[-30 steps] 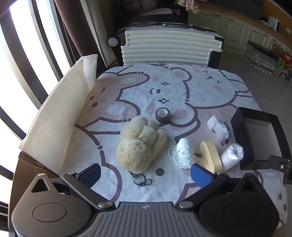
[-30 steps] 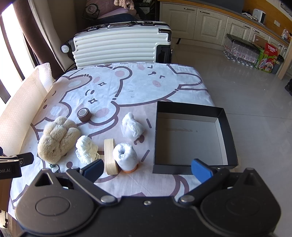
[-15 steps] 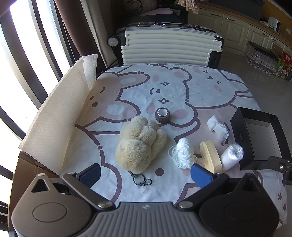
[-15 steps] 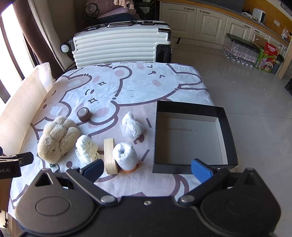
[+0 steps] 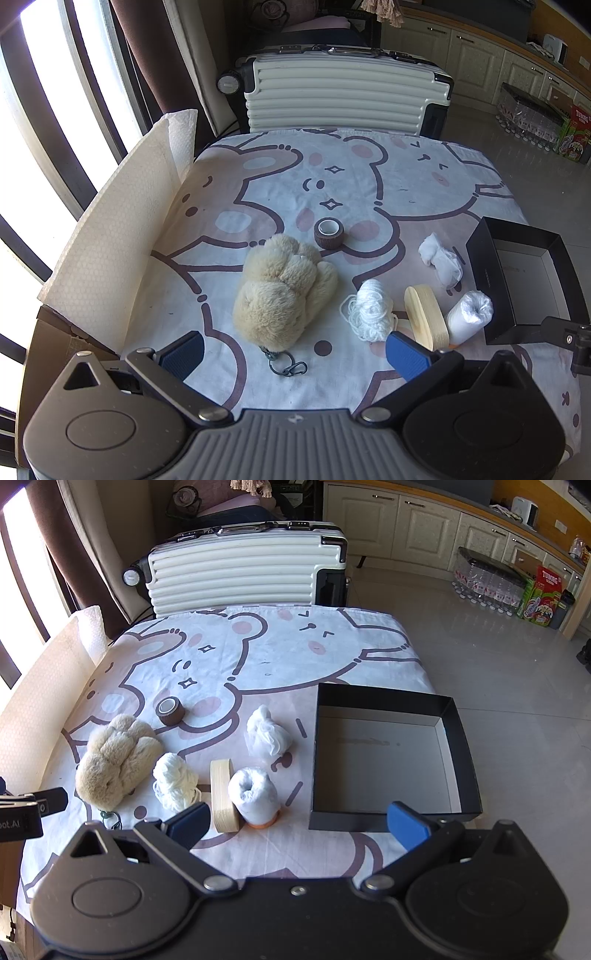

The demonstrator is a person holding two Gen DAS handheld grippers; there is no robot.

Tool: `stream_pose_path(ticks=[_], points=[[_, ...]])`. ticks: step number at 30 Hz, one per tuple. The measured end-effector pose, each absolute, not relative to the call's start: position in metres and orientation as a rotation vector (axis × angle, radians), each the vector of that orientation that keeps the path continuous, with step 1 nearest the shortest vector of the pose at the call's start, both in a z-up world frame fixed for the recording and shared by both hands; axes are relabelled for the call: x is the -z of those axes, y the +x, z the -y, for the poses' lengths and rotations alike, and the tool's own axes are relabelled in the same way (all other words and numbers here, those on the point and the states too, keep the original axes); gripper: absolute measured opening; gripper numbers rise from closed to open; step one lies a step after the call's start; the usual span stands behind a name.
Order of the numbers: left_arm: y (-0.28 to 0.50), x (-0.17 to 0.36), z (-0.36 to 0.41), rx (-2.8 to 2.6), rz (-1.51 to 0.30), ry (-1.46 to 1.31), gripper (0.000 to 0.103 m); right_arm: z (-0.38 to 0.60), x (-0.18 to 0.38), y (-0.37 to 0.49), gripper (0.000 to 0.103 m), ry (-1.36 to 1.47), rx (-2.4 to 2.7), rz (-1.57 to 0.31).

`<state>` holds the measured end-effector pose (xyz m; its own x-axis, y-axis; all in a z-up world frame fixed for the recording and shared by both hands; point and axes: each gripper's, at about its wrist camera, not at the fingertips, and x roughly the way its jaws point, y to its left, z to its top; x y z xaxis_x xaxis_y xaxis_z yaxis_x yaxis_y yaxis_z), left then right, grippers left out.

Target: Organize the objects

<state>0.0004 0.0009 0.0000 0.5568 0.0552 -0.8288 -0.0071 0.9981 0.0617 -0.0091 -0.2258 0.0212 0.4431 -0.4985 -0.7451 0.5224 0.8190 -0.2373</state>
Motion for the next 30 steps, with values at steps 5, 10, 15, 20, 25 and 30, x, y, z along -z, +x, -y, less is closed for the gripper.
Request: stream_pose_path(ticks=[5, 10, 15, 20, 25, 30], points=[[0.0, 0.0, -0.001, -0.037, -0.98, 0.052, 0.103, 0.226, -0.022, -0.009, 0.103, 0.03, 0.637, -0.914], [0.0, 0.0, -0.001, -0.037, -0.98, 0.051, 0.103, 0.227, -0.021, -0.01, 0.103, 0.037, 0.651, -0.916], [0.0, 0.0, -0.001, -0.036, -0.98, 0.051, 0.103, 0.226, -0.022, -0.01, 0.103, 0.049, 0.684, -0.915], [-0.003, 0.002, 0.01, -0.037, -0.982, 0.051, 0.103, 0.226, -0.021, -0.009, 0.103, 0.052, 0.69, -0.916], [-0.005, 0.001, 0.012, -0.037, -0.981, 0.046, 0.103, 0.225, -0.02, -0.008, 0.103, 0.056, 0.7, -0.918], [-0.007, 0.001, 0.019, -0.036, -0.981, 0.042, 0.103, 0.225, -0.02, -0.007, 0.103, 0.062, 0.715, -0.919]])
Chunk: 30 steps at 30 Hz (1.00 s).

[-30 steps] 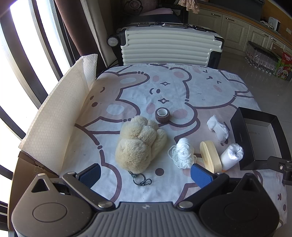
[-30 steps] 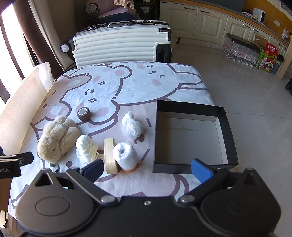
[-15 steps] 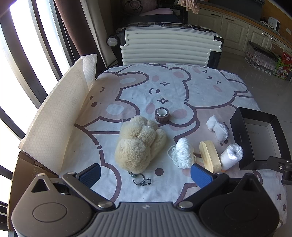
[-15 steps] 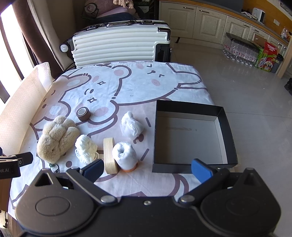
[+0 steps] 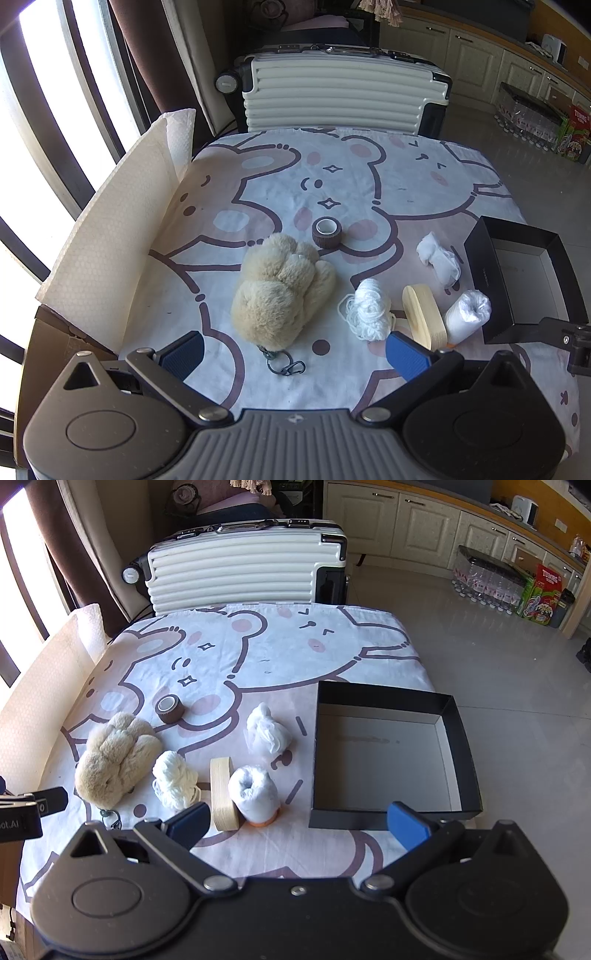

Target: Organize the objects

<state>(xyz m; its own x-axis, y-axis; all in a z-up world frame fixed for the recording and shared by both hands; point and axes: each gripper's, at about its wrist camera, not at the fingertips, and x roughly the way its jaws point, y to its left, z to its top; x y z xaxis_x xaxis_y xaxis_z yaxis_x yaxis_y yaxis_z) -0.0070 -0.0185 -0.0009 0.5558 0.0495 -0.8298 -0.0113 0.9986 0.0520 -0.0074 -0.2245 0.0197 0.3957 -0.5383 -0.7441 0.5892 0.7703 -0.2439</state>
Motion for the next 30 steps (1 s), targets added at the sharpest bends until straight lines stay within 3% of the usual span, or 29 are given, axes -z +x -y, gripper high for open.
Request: stream_pose_path(ticks=[30], points=[[-0.0069, 0.0007, 0.0177, -0.035, -0.982, 0.031, 0.103, 0.2246, -0.0196, -0.0077, 0.103, 0.071, 0.731, -0.918]])
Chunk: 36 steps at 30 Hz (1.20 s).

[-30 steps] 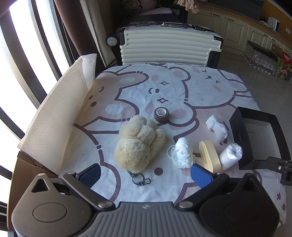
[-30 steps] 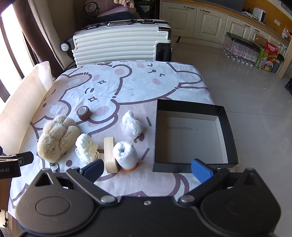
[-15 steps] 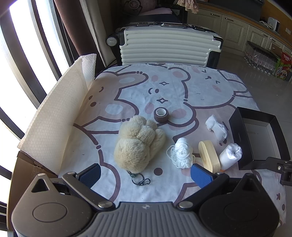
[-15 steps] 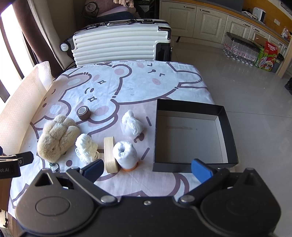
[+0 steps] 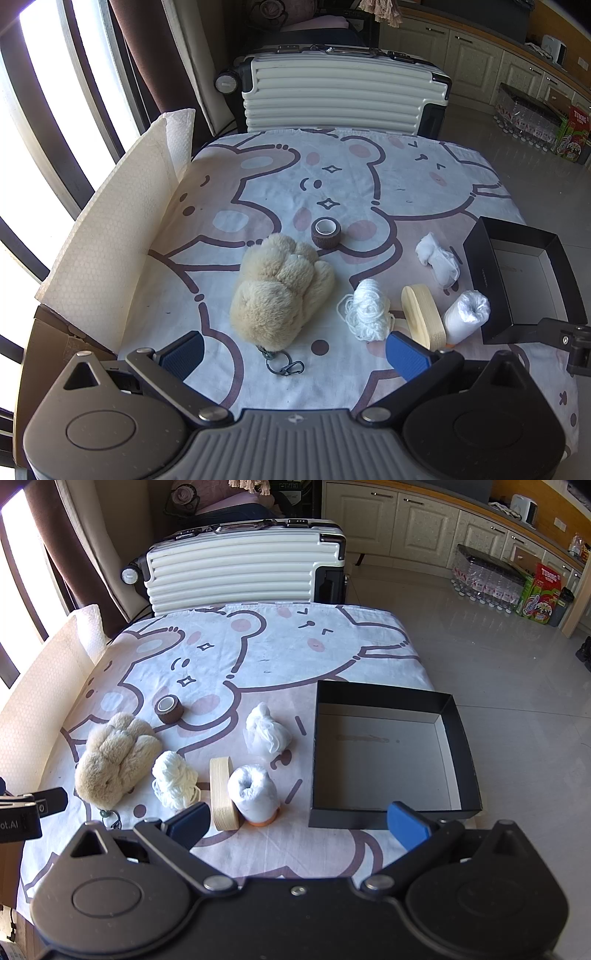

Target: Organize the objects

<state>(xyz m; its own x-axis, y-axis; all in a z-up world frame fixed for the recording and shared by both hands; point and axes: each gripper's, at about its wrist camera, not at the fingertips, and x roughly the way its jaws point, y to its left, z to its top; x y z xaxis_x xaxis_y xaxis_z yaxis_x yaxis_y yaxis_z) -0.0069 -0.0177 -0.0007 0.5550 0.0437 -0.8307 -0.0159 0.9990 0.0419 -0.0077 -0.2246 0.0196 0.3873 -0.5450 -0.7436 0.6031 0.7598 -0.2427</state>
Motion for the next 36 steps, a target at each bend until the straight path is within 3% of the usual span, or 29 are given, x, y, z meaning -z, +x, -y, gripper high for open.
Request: stream_pose_path(ticks=[20, 36], points=[[0.005, -0.008, 0.015, -0.027, -0.944, 0.027, 0.103, 0.229, -0.031, 0.006, 0.103, 0.061, 0.749, -0.886], [0.063, -0.031, 0.022, -0.022, -0.902, 0.028, 0.103, 0.259, -0.043, 0.052, 0.103, 0.071, 0.754, -0.888]])
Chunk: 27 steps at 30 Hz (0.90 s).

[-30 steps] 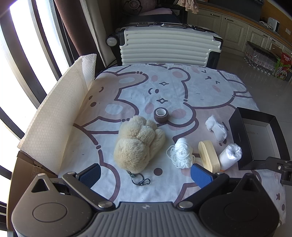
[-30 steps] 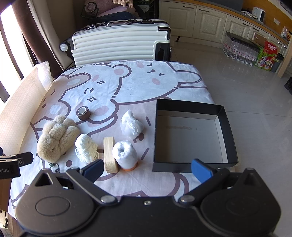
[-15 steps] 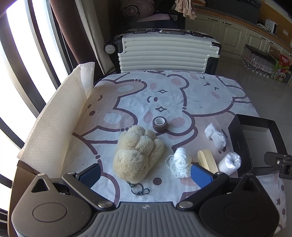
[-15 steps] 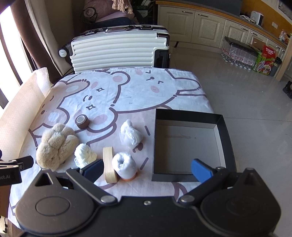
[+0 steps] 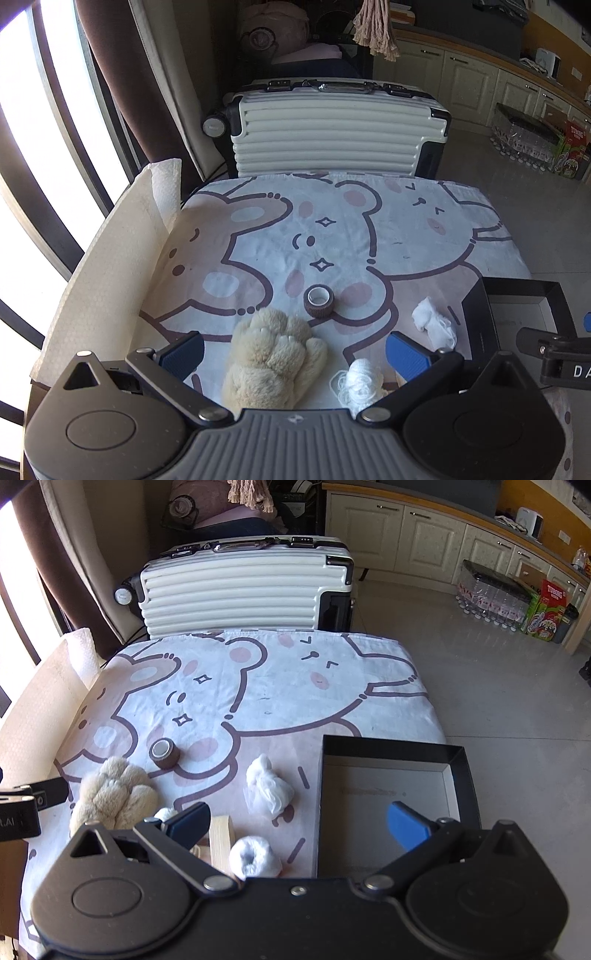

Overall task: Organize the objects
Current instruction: 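Grasp the white yarn ball with the left tool while the right tool grasps the orange-capped plastic roll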

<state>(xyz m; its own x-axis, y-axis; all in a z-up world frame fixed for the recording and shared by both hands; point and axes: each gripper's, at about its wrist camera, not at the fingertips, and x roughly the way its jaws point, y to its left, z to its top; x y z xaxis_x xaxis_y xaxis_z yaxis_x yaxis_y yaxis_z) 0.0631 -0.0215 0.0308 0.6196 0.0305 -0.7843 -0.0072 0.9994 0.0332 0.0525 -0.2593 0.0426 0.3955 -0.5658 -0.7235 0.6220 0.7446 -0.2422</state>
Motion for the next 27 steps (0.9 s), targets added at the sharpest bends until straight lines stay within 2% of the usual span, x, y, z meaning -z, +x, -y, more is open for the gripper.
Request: stream_pose_path(ticks=[8, 19, 27], points=[[0.092, -0.029, 0.029, -0.017, -0.873, 0.016, 0.103, 0.279, -0.04, 0.073, 0.103, 0.114, 0.753, -0.857], [0.105, 0.024, 0.038, 0.015, -0.962, 0.007, 0.103, 0.301, -0.007, 0.081, 0.102, 0.183, 0.749, -0.887], [0.108, 0.041, 0.049, 0.07, -1.005, 0.035, 0.103, 0.307, 0.011, 0.084, 0.079, 0.264, 0.713, -0.931]])
